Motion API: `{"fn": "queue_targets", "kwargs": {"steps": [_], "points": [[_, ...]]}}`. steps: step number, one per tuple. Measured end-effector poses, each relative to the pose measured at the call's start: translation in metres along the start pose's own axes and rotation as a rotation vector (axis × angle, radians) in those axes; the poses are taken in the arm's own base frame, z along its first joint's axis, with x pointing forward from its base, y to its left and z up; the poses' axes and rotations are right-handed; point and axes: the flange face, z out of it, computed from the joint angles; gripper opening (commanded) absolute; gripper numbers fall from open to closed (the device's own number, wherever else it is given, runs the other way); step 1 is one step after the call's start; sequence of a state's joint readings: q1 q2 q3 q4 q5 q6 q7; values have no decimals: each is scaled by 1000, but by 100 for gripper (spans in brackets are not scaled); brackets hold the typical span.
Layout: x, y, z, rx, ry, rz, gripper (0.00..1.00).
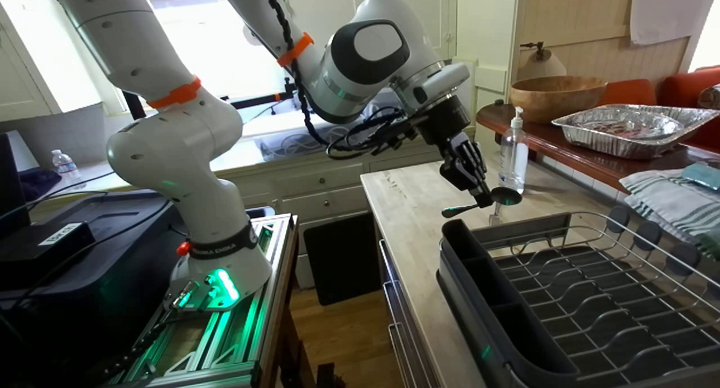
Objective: Put one silver spoon on the dishrack.
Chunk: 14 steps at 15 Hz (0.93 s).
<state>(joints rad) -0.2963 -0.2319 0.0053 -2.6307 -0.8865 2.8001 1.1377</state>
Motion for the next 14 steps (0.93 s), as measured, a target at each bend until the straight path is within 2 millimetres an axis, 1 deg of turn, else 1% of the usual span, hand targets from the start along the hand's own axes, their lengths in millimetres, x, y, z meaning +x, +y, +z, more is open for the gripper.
{"fn": "queue_targets", "kwargs": {"steps": [4, 8, 14], "points": [[8, 2, 9, -41, -17, 5, 1], [15, 0, 17, -81, -31, 1, 1], [19, -15, 25, -129, -43, -35, 1]]}}
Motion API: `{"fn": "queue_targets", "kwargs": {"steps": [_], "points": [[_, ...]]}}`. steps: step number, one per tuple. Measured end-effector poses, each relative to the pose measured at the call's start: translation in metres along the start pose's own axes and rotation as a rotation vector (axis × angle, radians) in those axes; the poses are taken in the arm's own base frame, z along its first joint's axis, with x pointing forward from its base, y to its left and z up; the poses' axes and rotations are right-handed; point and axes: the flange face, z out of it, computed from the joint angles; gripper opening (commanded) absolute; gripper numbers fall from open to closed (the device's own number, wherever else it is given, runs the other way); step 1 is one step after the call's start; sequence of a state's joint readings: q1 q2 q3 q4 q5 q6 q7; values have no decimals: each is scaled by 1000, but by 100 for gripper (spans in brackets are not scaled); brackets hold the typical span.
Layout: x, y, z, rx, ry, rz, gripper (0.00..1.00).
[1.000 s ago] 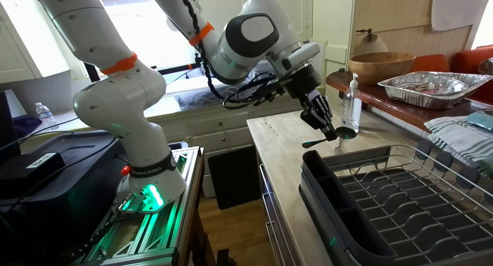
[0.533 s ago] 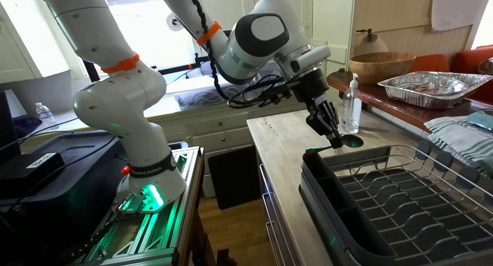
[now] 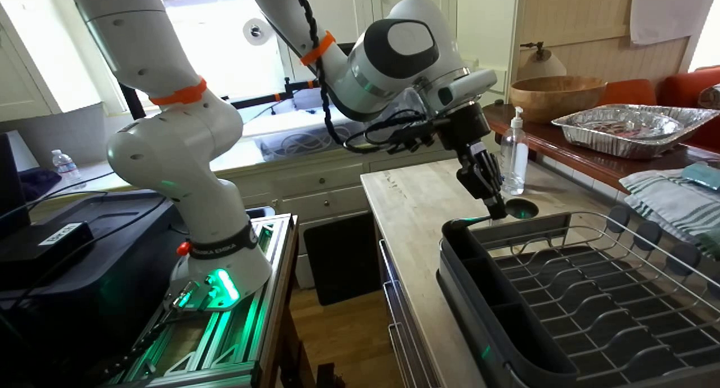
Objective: Put one silver spoon on the dishrack.
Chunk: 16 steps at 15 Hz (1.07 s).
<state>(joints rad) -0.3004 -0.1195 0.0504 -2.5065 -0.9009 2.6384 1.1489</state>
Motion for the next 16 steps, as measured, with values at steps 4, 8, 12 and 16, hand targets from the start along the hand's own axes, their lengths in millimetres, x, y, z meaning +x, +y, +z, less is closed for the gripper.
{"fn": "queue_targets", "kwargs": {"steps": [4, 8, 12, 16], "points": [[1, -14, 3, -44, 4, -17, 1], [-1, -32, 4, -81, 4, -42, 1], [-12, -56, 3, -120, -4, -71, 1], [-20, -69, 2, -161, -4, -85, 1]]}}
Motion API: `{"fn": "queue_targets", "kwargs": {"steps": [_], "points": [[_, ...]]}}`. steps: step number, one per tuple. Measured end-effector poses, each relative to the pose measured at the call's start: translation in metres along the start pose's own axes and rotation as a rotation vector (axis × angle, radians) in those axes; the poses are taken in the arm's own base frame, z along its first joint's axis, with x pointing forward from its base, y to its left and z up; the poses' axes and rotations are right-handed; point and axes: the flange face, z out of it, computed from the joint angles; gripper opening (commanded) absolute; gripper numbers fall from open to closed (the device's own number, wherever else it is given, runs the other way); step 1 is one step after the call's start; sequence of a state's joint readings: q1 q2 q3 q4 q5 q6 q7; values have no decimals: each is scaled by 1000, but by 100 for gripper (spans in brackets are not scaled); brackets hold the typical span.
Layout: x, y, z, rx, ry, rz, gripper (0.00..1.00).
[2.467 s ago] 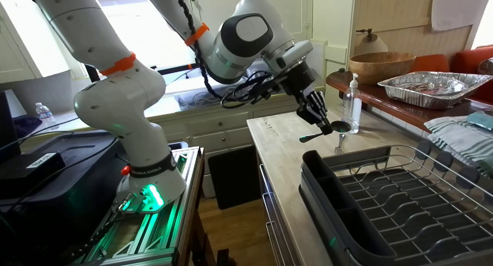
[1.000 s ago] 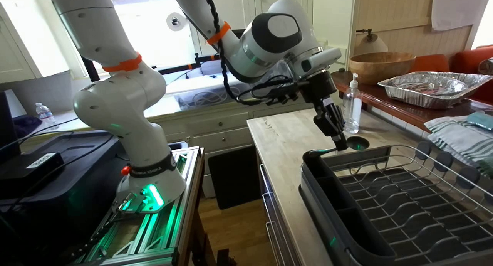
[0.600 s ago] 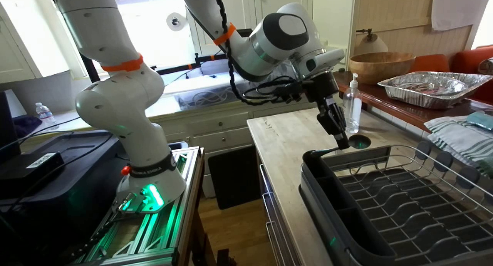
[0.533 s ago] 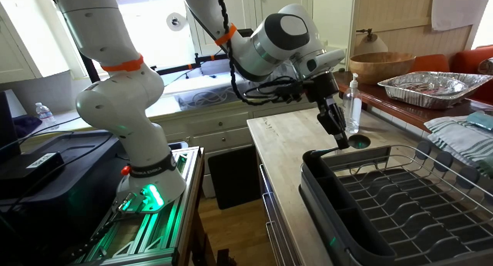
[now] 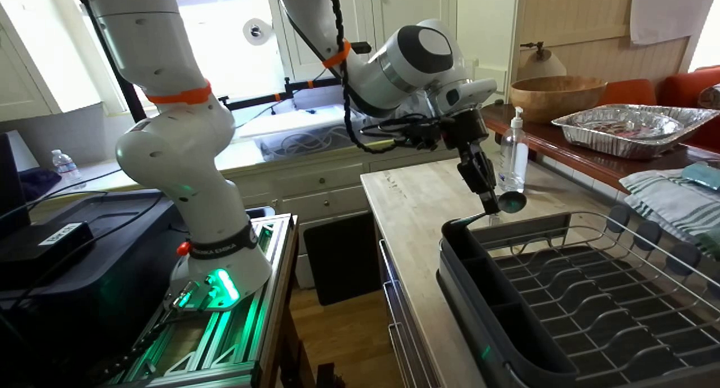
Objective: Put one silver spoon on the dishrack.
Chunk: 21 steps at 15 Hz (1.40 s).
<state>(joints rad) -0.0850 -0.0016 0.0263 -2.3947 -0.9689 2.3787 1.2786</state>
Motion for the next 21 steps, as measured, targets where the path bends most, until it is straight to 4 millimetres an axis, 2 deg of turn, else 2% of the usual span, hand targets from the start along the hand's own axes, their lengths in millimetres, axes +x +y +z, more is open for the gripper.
{"fn": "queue_targets", "kwargs": {"steps": [21], "points": [[-26, -40, -2, -116, 31, -112, 1]]}}
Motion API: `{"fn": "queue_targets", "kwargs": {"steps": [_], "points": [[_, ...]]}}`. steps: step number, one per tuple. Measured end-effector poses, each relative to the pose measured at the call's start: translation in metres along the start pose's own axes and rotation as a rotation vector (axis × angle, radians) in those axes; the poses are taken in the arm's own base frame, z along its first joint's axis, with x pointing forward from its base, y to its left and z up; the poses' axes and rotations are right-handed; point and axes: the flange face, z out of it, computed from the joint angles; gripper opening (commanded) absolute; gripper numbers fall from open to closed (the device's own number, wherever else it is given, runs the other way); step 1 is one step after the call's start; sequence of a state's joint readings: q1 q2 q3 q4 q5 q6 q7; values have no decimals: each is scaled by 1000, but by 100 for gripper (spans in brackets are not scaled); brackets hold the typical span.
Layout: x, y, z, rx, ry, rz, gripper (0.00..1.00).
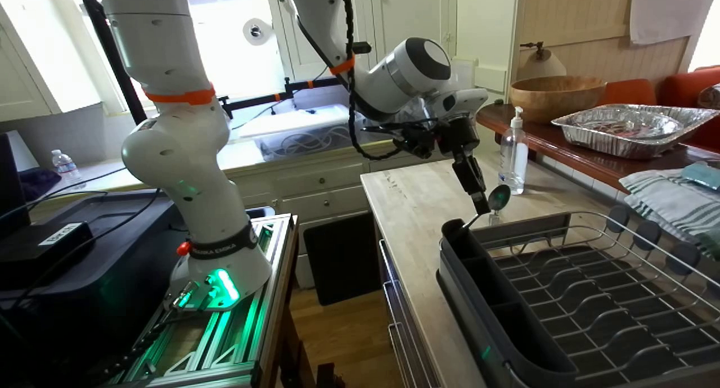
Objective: Put one silver spoon on the dishrack.
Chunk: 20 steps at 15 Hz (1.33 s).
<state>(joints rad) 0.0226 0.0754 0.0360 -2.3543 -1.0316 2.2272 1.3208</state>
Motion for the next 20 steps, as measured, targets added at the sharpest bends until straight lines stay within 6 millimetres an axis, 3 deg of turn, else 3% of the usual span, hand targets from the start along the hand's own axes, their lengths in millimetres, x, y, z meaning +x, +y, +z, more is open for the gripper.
{"fn": "queue_targets", "kwargs": {"steps": [20], "points": [[-23, -33, 3, -15, -15, 65, 1]]}}
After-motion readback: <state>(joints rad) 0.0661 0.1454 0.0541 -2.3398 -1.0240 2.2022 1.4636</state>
